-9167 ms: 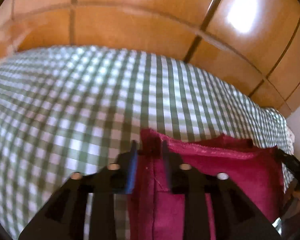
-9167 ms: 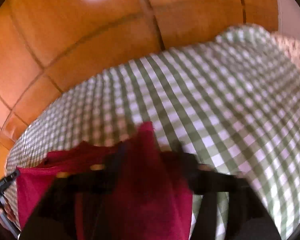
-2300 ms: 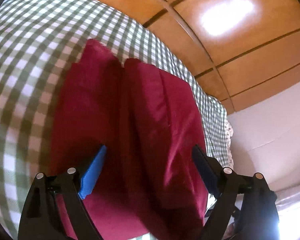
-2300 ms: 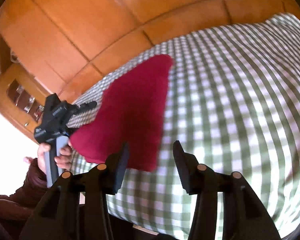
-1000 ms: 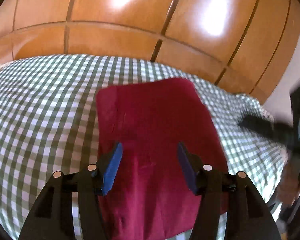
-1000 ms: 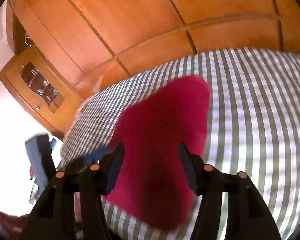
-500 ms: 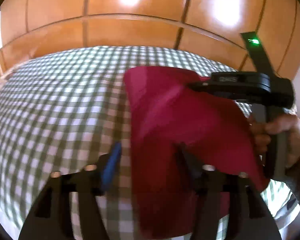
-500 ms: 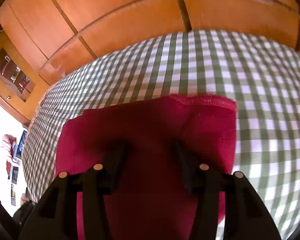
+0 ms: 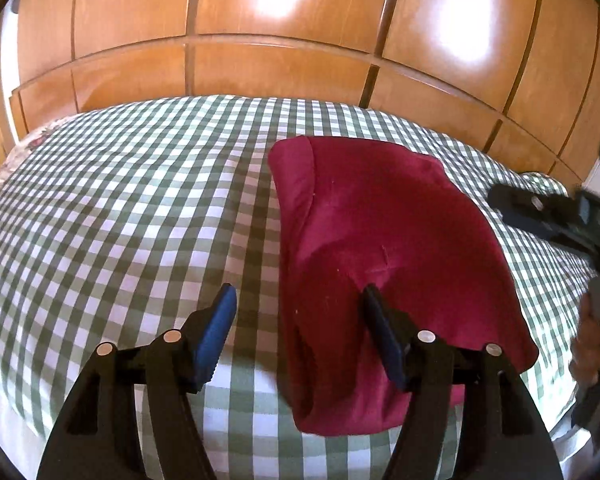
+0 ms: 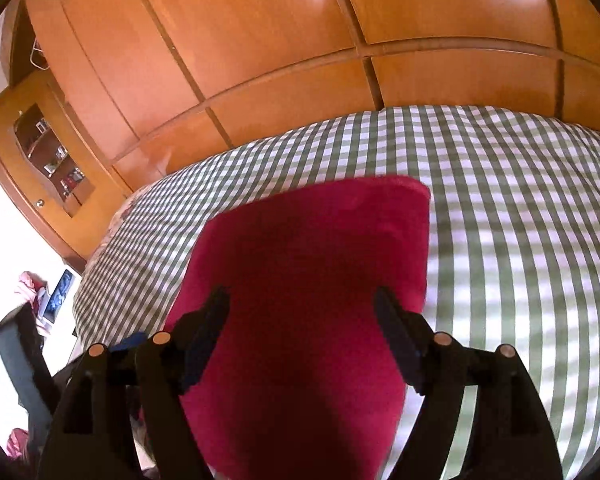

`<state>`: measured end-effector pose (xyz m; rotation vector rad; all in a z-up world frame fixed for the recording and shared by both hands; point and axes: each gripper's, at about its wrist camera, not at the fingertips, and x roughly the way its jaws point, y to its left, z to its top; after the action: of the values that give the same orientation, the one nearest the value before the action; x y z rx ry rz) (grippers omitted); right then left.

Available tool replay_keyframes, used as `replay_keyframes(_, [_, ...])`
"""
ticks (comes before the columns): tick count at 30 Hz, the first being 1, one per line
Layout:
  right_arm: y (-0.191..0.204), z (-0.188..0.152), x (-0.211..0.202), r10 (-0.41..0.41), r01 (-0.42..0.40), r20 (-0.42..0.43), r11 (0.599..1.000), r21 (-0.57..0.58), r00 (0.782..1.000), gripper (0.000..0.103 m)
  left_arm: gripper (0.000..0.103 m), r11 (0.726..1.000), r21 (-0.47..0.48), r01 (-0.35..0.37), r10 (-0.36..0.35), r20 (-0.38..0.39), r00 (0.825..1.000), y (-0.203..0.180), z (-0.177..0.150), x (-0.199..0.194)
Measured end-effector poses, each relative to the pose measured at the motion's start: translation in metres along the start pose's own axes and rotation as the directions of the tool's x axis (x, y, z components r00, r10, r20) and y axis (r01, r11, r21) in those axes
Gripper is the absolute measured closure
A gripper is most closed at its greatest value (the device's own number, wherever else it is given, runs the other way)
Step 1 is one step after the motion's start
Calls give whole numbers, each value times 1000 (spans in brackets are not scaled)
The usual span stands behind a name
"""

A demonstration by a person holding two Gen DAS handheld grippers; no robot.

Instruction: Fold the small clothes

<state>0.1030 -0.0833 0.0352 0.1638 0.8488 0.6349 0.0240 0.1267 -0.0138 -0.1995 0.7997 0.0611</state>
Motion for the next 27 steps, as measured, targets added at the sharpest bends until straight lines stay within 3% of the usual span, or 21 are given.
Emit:
replay_keyframes(6, [-10,-40,-19,-39,40,-26,999,28,999,28,39,1000,-3,4,-4,-1,1000,-1,-5,-2])
replay_keyframes(11, [-31,-77,0,-30,46,-140,992,113,990,30,39,1000,-13,0,0,-16,1000,2,-11,7])
replay_keyframes(14, [-38,-87,9,-26,40,-104,991,129,994,30,37,995,-93,41,-48,-67,997,14,-19,23])
replay_keyframes(18, [-33,-82,8,-36,49,-122,993,108,992,29,34,986,-141,91,-101,-62,993,25,-21,23])
replay_keyframes(20, [-34,-74,3,4,13,-126,991,134,992,27,34,977,-164,138,-149,-62,987,30,-20,22])
replay_keyframes(23, [-43,-55,-7,45,-32,-75,986,162,996,16,34,966,-171,195,-208,-62,976,36,-19,23])
replay_keyframes(27, [-61,-28,6,84,-71,-53,975,210,995,15,35,956,-162,243,-255,-59,965,40,-17,25])
